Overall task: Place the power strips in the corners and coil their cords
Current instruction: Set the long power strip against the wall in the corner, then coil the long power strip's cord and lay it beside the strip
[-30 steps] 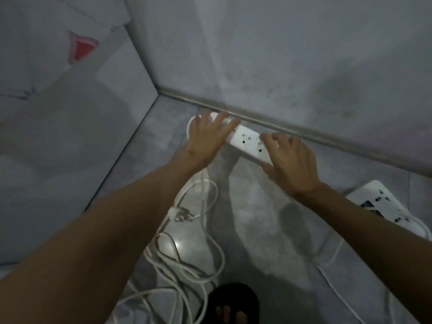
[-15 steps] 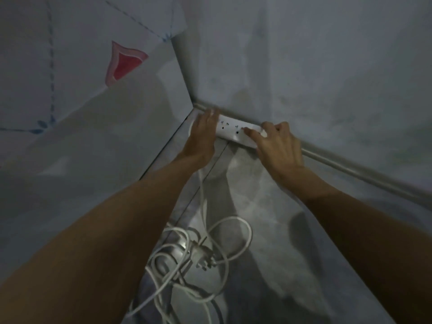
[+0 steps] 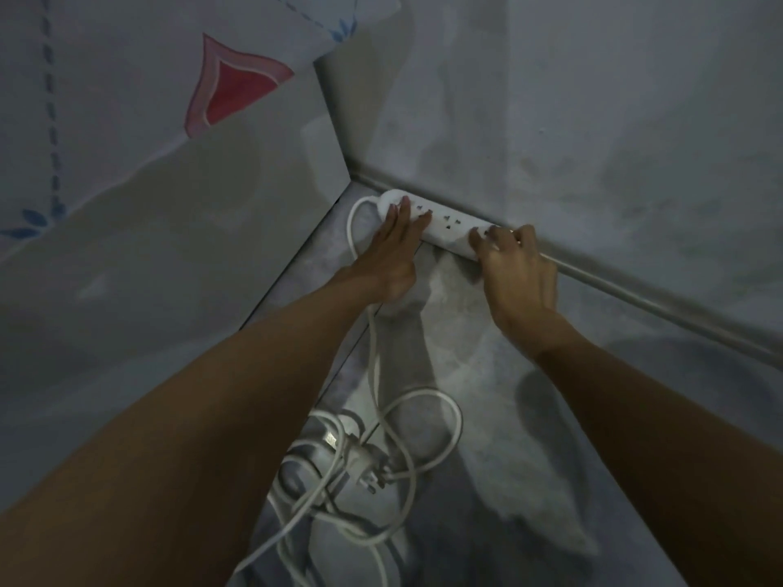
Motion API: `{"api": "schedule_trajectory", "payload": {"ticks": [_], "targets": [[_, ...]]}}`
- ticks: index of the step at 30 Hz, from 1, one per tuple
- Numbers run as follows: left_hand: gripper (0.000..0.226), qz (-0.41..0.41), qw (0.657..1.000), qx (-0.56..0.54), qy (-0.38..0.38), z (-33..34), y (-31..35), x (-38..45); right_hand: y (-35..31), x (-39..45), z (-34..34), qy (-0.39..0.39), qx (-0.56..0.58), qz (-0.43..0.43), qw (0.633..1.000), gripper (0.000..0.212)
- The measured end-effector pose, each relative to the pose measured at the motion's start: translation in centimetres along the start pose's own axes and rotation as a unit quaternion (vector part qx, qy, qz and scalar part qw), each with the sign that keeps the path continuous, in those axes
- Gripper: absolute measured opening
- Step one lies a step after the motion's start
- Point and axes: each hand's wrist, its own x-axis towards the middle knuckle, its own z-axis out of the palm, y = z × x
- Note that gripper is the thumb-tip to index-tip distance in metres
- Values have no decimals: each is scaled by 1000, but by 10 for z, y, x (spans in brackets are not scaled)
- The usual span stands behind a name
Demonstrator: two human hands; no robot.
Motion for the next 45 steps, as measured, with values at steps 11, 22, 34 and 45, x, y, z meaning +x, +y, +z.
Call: {"api": "schedule_trajectory", "payload": {"ticks": [11,22,34,45], "targets": [[85,-42,999,28,10,9,7,-14,8,-12,6,4,28,-38,999,57],[75,13,999,-18,34,10,3,-41,2,-39,-2,44,112,-47,992,54],[54,178,983,21,-51,15,15,-222,-21,-147,-24,-88,230,-133,960,52],[49,307,933,188,20,33,11,-220,-6,-186,-58,-154,222,-115,956,40]]}}
